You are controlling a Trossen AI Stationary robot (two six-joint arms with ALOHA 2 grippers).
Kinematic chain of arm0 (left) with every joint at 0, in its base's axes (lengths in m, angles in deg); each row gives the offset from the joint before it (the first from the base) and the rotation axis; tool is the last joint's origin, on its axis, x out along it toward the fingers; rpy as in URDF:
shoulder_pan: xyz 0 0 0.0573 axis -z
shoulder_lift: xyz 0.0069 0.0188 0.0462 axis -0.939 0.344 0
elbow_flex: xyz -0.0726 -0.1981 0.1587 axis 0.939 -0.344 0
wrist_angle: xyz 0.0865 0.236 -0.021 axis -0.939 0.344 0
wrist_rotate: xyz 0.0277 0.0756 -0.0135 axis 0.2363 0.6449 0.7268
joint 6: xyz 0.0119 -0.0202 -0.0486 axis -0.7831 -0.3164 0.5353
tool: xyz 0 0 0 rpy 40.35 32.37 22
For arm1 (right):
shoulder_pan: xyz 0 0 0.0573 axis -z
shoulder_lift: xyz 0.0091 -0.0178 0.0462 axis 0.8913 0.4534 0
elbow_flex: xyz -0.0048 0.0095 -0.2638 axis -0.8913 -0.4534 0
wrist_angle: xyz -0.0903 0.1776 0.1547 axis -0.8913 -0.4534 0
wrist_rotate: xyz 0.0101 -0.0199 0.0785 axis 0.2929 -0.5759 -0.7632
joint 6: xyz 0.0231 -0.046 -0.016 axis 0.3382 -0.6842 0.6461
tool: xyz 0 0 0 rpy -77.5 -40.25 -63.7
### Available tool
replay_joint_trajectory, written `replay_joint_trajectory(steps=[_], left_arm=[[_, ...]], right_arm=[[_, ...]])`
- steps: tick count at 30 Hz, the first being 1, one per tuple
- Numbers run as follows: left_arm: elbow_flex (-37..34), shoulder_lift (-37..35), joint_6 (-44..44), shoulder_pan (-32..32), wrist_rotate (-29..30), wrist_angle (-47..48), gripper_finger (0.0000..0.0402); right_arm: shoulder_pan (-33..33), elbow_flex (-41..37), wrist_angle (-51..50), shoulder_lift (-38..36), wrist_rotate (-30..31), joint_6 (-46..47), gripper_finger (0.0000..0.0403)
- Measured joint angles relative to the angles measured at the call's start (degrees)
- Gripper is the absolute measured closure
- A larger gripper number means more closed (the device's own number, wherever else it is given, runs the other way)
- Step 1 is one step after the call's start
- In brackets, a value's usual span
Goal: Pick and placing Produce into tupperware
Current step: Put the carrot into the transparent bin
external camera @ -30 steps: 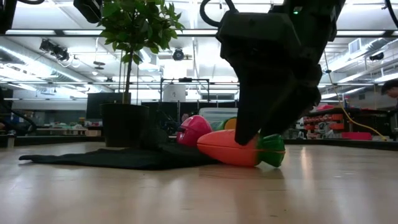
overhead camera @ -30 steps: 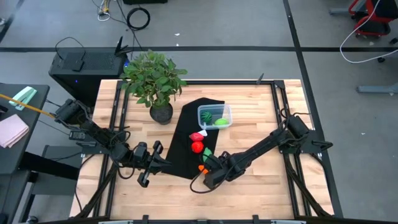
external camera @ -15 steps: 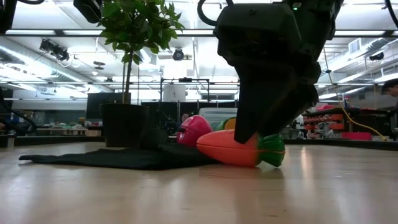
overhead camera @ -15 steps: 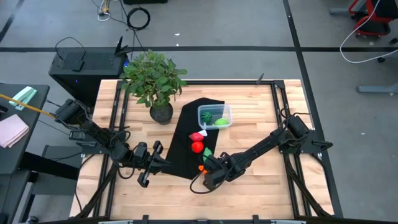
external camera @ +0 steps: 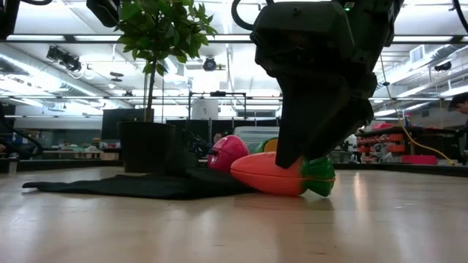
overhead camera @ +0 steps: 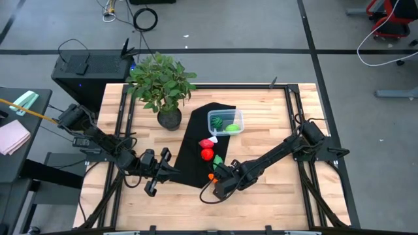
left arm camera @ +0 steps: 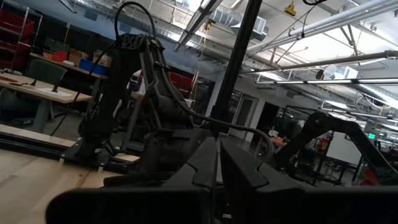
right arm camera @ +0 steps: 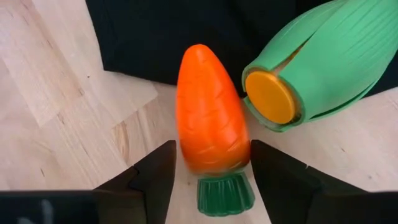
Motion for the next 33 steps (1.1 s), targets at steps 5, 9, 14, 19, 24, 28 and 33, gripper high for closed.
replay_joint_trajectory(steps=[5, 9, 14, 19, 24, 28, 33], left_arm=[[0.0, 0.0, 0.0, 0.0, 0.0, 0.0, 0.0383], [0.0, 0.0, 0.0, 0.0, 0.0, 0.01, 0.0382], [0.0, 0.0, 0.0, 0.0, -0.02, 0.02, 0.0375], [0.0, 0.0, 0.0, -0.01, -0.02, 0.02, 0.0378], [0.0, 0.0, -0.07, -0.01, -0.02, 0.02, 0.0385], [0.0, 0.0, -0.09, -0.02, -0.02, 0.04, 0.0381], [0.0, 0.0, -0.11, -0.02, -0.01, 0.07, 0.0374]], right_arm=[[0.0, 0.0, 0.0, -0.02, 0.0, 0.0, 0.0218], [0.0, 0.0, 0.02, -0.02, 0.0, 0.0, 0.0233], [0.0, 0.0, 0.02, -0.04, -0.11, 0.0, 0.0238], [0.0, -0.02, -0.11, -0.35, -0.67, 0.0, 0.0238], [-0.07, -0.04, -0.21, -2.29, -0.87, -0.73, 0.0239], [-0.18, -0.04, -1.46, -4.87, -0.68, -2.09, 0.0239], [-0.55, -0.04, -4.56, -8.5, -0.21, -3.54, 0.0239]])
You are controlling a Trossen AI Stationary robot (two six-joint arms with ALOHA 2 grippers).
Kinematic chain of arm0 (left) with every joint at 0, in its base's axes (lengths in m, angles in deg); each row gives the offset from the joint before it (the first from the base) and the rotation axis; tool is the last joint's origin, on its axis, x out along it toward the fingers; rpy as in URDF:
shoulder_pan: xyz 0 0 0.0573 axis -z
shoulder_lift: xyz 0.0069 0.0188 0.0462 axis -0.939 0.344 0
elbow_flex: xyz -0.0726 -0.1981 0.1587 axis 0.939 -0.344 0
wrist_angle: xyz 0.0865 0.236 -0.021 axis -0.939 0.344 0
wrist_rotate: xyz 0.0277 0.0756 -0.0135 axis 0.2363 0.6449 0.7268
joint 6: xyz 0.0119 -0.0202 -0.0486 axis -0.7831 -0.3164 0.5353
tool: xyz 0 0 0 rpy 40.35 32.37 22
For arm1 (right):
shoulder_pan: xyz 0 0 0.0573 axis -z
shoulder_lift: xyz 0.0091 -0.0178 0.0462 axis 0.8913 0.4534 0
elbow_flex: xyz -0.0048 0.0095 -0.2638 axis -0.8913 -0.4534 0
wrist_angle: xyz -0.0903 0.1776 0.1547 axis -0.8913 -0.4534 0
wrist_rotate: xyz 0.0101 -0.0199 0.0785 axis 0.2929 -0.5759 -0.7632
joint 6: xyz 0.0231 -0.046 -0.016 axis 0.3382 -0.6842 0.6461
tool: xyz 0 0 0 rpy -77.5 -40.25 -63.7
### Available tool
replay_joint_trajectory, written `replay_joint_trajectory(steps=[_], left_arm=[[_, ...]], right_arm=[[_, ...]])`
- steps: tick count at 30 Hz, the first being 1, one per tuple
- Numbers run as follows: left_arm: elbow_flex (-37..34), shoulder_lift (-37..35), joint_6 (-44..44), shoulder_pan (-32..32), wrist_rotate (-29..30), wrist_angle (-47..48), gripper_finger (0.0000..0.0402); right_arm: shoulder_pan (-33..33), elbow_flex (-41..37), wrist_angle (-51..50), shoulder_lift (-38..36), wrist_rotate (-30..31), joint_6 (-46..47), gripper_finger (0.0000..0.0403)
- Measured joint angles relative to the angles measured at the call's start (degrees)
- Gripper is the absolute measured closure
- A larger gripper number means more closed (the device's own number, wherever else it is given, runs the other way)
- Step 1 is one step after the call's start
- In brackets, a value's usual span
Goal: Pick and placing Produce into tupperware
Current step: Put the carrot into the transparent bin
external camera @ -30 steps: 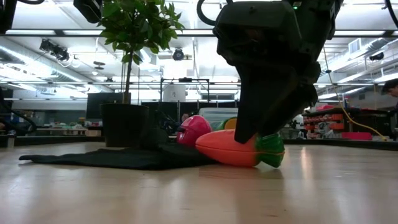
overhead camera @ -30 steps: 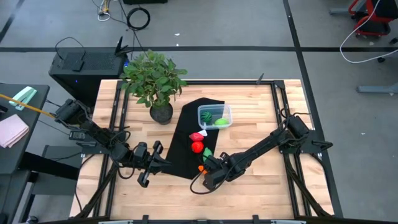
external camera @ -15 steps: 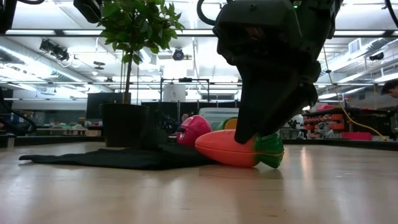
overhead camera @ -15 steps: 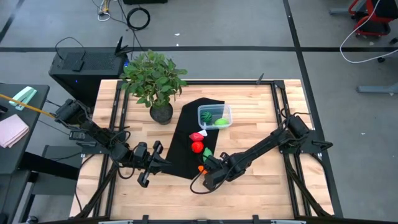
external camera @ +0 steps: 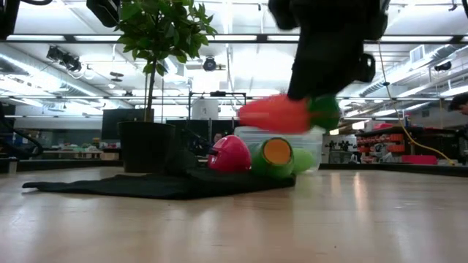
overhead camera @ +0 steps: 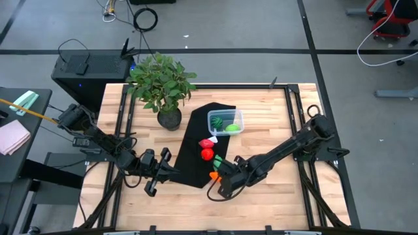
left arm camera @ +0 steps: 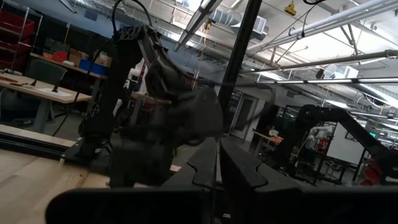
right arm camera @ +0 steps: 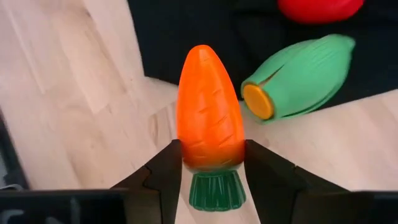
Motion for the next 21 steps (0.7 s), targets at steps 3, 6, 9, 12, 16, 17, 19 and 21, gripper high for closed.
replay_joint_trajectory(steps=[3, 6, 9, 12, 16, 17, 19, 21], left_arm=[[0.0, 0.0, -0.02, 0.0, -0.01, 0.0, 0.0377], [0.0, 0.0, -0.04, 0.0, 0.01, -0.01, 0.0383], [0.0, 0.0, -0.07, 0.0, 0.01, -0.02, 0.0387], [0.0, 0.0, -0.11, 0.0, -0.01, -0.02, 0.0388], [0.0, 0.0, -0.13, 0.0, 0.0, -0.02, 0.0382], [0.0, 0.0, -0.13, 0.0, 0.01, -0.01, 0.0381], [0.0, 0.0, -0.11, 0.0, -0.01, -0.02, 0.0378], [0.0, 0.0, -0.11, 0.0, -0.01, 0.0, 0.0377]], right_arm=[[0.0, 0.0, -3.31, -2.64, 2.14, -0.11, 0.0239], [0.72, 0.0, -6.87, -5.42, 6.43, -0.13, 0.0239], [2.81, 0.0, -10.64, -8.34, 10.34, -0.91, 0.0239], [6.12, 0.0, -14.03, -11.16, 13.27, -2.72, 0.0239], [12.27, 0.0, -17.16, -14.03, 14.81, -8.31, 0.0239], [13.99, 0.0, -17.77, -14.55, 14.85, -10.28, 0.0239], [17.47, 0.0, -18.06, -15.47, 14.82, -14.89, 0.0239], [20.83, 0.0, -18.05, -16.32, 13.87, -20.16, 0.0239]])
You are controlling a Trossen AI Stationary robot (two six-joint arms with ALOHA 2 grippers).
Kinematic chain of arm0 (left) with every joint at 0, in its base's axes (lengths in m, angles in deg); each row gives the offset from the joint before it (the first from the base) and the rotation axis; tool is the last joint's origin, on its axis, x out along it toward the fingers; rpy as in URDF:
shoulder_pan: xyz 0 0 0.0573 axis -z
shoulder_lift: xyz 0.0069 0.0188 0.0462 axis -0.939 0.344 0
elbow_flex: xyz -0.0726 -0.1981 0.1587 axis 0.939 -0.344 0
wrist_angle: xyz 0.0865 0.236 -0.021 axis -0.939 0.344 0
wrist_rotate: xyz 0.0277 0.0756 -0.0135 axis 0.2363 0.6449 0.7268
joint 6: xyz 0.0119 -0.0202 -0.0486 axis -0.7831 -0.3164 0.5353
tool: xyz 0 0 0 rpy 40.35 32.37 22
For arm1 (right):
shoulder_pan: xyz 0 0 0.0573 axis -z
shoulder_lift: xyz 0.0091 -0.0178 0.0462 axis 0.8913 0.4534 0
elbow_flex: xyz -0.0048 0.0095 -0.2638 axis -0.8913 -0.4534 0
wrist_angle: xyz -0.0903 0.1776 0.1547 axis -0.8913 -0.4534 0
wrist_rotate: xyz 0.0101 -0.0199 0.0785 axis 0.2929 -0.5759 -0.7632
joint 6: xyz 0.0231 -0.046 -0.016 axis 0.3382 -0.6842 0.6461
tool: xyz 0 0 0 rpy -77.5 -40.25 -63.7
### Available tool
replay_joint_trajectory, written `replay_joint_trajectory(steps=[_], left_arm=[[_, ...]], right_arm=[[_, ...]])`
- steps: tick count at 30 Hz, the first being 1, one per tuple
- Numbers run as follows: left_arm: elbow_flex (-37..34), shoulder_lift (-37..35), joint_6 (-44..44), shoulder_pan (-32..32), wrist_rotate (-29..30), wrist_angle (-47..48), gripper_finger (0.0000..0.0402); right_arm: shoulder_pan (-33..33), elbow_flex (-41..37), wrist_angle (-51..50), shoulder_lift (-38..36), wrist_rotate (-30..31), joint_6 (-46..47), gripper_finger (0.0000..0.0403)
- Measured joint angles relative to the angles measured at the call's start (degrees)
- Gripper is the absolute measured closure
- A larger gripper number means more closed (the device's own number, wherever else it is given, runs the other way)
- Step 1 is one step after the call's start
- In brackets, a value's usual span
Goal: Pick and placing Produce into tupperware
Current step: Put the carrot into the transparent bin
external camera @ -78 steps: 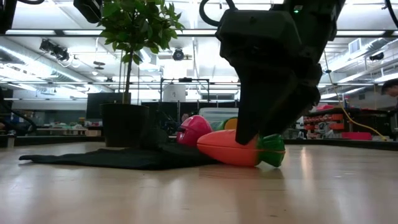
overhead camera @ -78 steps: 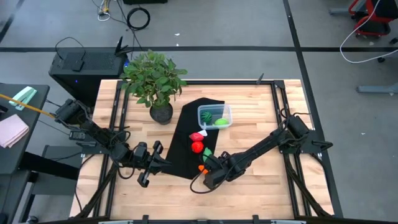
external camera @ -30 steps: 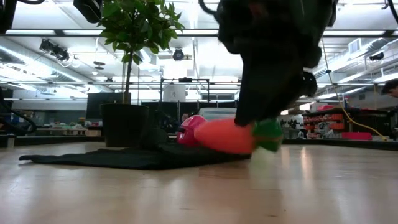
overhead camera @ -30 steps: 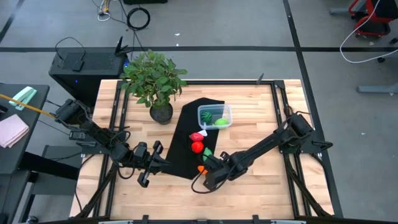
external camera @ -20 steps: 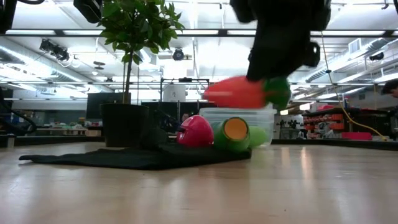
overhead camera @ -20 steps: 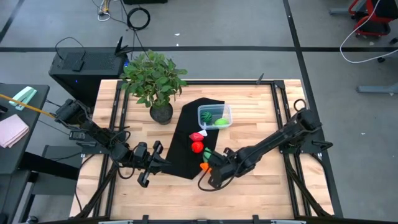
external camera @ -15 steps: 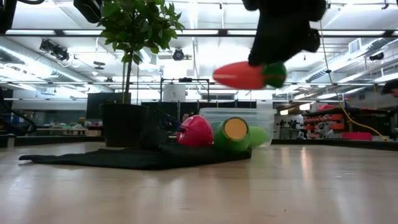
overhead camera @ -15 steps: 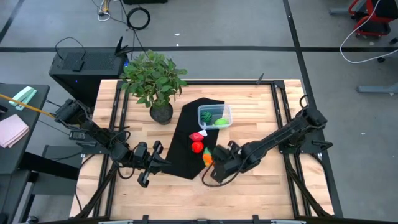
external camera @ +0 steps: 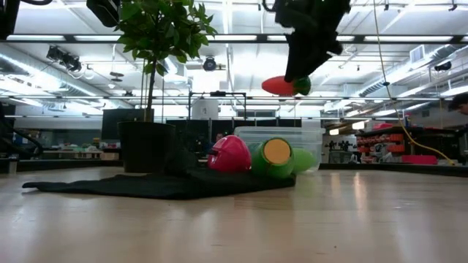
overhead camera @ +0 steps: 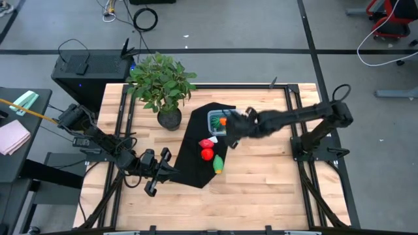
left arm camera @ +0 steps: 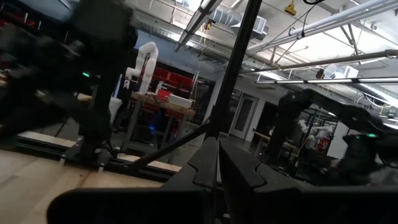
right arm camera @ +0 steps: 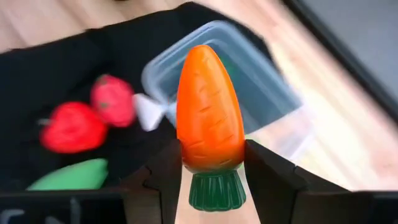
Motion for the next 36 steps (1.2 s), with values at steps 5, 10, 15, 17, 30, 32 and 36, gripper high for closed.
replay_joint_trajectory(steps=[5, 10, 15, 17, 30, 32, 36], left_arm=[[0.0, 0.0, 0.09, 0.0, 0.0, -0.02, 0.0383], [0.0, 0.0, 0.07, 0.0, 0.0, -0.01, 0.0388], [0.0, -0.01, -0.04, -0.17, 0.02, -0.01, 0.0382], [0.0, -0.02, -0.05, -0.17, 0.06, -0.05, 0.038], [0.0, -0.02, -0.02, -0.17, 0.09, -0.07, 0.0388], [0.0, -0.02, -0.02, -0.17, 0.07, -0.04, 0.0386], [0.0, -0.02, 0.0, -0.17, 0.09, -0.07, 0.0382]], right_arm=[[7.29, 0.0, -0.29, -1.02, -4.59, -13.04, 0.0239], [11.88, 0.0, -0.19, -0.79, -8.46, -26.58, 0.0239], [14.0, 0.0, 0.03, -0.05, -10.52, -38.89, 0.0239], [14.4, 0.0, 0.33, 0.56, -10.51, -42.13, 0.0239], [18.19, -0.04, 1.76, 6.11, -10.7, -47.25, 0.0239], [18.74, -0.07, 1.99, 6.07, -11.24, -47.03, 0.0239], [19.08, -0.07, 1.72, 6.05, -11.6, -47.0, 0.0239]])
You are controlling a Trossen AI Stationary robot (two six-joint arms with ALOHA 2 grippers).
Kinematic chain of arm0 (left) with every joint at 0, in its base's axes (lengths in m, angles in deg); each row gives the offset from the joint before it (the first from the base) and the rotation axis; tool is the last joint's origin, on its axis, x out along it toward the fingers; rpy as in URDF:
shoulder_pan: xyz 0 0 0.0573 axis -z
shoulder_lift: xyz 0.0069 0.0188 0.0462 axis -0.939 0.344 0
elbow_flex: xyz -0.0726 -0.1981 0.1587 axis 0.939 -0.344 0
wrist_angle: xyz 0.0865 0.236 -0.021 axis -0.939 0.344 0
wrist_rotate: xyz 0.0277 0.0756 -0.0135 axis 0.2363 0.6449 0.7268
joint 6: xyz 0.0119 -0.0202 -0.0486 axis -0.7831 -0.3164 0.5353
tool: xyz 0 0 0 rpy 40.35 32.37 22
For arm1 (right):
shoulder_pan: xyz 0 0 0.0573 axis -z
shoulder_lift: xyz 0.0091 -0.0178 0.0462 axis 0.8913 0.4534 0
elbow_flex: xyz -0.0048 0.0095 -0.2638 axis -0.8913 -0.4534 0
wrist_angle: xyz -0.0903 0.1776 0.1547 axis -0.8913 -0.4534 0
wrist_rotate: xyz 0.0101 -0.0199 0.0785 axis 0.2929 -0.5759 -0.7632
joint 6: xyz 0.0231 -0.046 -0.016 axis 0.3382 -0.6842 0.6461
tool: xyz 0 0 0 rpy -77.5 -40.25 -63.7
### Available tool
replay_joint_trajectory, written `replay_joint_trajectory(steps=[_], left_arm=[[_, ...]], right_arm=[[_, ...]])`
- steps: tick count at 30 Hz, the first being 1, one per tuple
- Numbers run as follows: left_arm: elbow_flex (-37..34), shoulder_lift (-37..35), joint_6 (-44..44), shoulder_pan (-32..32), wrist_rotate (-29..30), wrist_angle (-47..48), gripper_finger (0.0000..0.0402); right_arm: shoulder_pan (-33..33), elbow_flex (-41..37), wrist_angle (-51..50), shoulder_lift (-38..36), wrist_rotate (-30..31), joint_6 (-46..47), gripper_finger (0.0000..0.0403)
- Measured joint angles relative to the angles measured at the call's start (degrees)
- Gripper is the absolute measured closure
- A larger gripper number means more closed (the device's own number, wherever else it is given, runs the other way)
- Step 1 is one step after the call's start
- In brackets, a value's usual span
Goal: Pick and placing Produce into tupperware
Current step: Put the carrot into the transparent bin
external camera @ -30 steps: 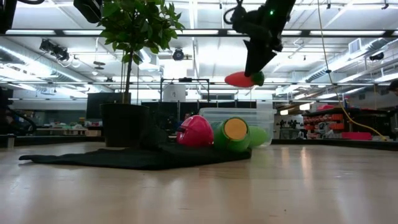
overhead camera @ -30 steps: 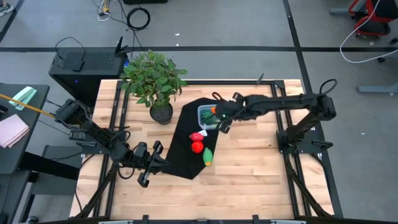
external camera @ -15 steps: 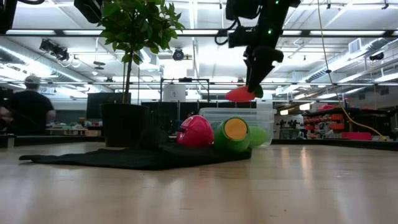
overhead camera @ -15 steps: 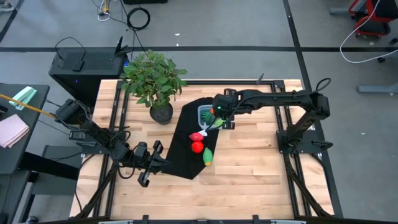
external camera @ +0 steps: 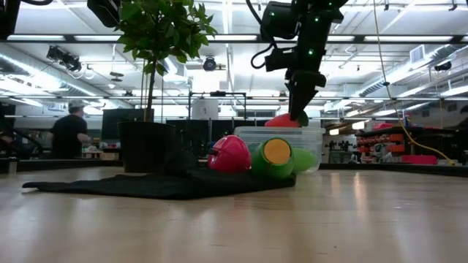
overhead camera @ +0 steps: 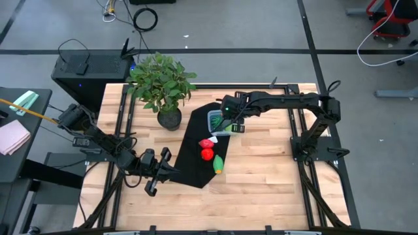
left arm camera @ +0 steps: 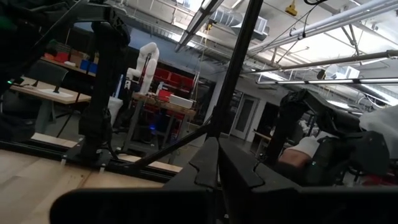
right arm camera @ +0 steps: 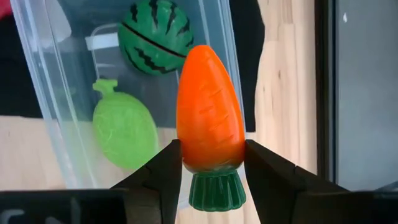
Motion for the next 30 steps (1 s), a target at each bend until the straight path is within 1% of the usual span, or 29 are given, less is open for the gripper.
replay_joint_trajectory(steps=[7, 12, 17, 25, 30], left_arm=[[0.0, 0.0, -0.02, 0.0, 0.0, 0.02, 0.0391], [0.0, 0.0, -0.02, 0.0, 0.0, 0.01, 0.0386], [0.0, 0.0, 0.0, 0.0, -0.02, 0.02, 0.0378], [0.0, 0.0, 0.0, 0.0, -0.02, 0.02, 0.0389], [0.0, 0.0, 0.0, 0.0, -0.02, 0.0, 0.0386]], right_arm=[[-0.13, 0.0, -0.64, 0.0, -1.47, 1.63, 0.0226], [-0.11, 0.0, -0.64, 0.0, -1.47, 3.35, 0.0215], [-0.13, 0.0, -0.64, 0.0, -2.59, 4.11, 0.0214], [-0.55, -1.14, -0.33, -0.04, -4.33, 4.81, 0.0215], [-0.85, -2.03, -0.21, -0.04, -5.04, 6.21, 0.0213]])
